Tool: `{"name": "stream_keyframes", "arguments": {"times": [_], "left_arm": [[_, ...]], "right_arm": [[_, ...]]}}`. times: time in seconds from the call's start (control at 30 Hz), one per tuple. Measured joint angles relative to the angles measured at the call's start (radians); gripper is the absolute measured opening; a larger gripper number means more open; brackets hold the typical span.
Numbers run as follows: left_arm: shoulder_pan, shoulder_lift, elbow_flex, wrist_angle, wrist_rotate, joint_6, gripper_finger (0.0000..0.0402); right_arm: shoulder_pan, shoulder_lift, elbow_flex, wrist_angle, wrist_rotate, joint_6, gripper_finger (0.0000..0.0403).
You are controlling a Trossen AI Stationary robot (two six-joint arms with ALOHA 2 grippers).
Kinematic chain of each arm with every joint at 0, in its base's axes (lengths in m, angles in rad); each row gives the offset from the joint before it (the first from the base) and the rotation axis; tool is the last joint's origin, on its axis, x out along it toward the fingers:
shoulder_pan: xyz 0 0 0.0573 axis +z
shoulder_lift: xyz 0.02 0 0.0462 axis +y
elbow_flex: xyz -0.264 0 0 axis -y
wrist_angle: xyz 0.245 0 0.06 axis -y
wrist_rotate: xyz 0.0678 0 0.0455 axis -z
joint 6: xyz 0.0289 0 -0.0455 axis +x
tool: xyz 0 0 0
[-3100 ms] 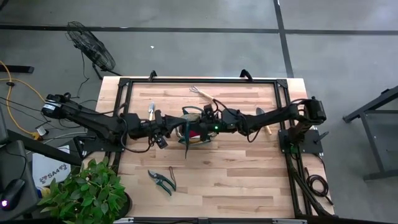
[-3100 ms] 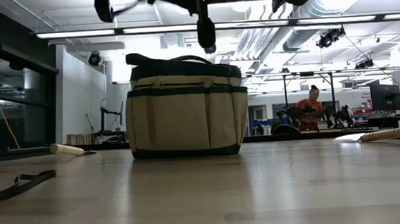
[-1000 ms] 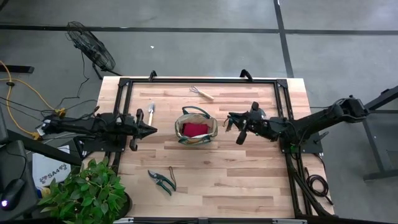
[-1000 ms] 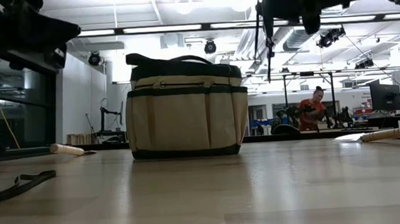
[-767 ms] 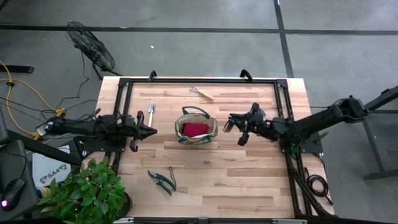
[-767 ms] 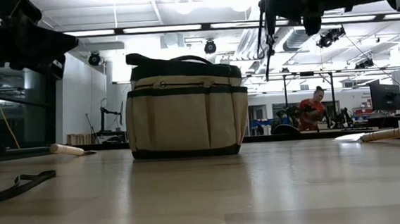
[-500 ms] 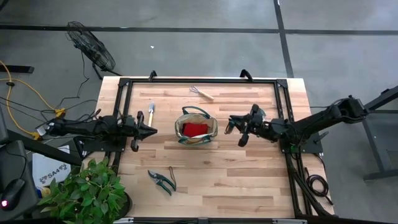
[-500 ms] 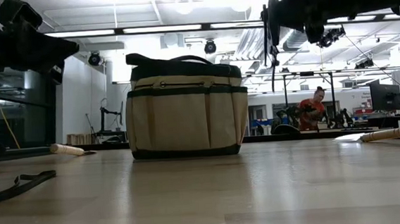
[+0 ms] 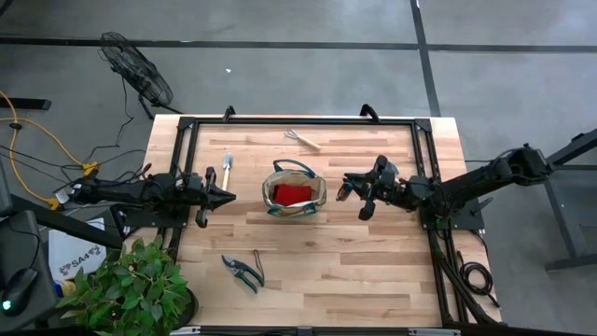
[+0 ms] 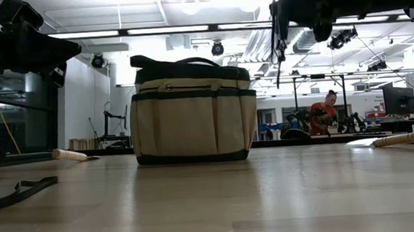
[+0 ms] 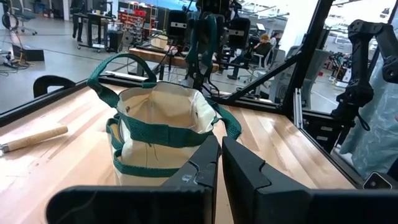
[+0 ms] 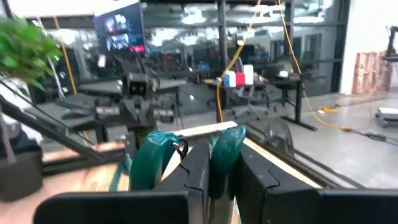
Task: Pick & Place Garden tools in Gardening bag
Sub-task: Put the right green shear scissors into the light brown gardening bag
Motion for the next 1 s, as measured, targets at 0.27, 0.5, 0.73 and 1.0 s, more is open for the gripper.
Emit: {"name": "stream_keyframes", "arguments": {"times": [0.27, 0.5, 0.73, 1.0], "left_arm": [[0.000, 0.000, -0.001, -0.001, -0.005, 0.000, 0.0019], [0.000, 0.000, -0.001, -0.001, -0.012, 0.000, 0.0019], [0.000, 0.000, -0.001, -0.002, -0.013, 0.000, 0.0019], [0.000, 0.000, -0.002, -0.003, -0.013, 0.000, 0.0019]], "right_arm": [[-0.059, 0.079, 0.000, 0.109, -0.067, -0.013, 0.0036], [-0.093, 0.208, 0.002, 0.285, -0.086, -0.016, 0.0036], [-0.125, 0.296, 0.034, 0.354, -0.119, -0.018, 0.0036], [-0.138, 0.352, 0.103, 0.349, -0.139, -0.052, 0.0036]]}}
